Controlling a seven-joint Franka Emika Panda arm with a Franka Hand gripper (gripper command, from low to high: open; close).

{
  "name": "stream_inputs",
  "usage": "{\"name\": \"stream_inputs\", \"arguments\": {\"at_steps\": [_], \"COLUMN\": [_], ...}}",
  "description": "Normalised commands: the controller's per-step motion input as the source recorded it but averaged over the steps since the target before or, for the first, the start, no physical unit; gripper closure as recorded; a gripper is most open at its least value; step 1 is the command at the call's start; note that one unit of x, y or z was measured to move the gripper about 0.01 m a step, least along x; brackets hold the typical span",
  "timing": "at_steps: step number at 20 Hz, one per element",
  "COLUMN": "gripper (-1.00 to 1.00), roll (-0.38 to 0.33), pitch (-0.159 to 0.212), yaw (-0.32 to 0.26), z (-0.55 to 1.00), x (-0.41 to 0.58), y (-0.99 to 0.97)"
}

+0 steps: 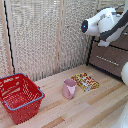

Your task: Transport the gripper mindfully toward the orange-red bowl and clasp it to elevate with ease. Ensure your robot's arm aligns efficiently with the top drawer's opening. Carefully slide the orange-red bowl into the designated spot with precision. After confirmation, withdraw the gripper gently. Close the drawer smoothly by transitioning the gripper to its handle.

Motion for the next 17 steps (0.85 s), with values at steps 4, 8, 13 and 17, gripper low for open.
{"name": "stream_inputs", "arguments": {"at_steps": [4, 8, 13, 17], "gripper": [-1.0, -1.0, -1.0, -1.0], "roll": [0.0, 0.0, -0.025, -0.061], "pitch": [0.0, 0.034, 0.118, 0.104], "yaw": [0.0, 0.001, -0.107, -0.147], "z": [0.0, 0.07, 0.32, 0.05], "x": [0.0, 0.046, 0.079, 0.184], "y": [0.04, 0.02, 0.05, 0.32]}}
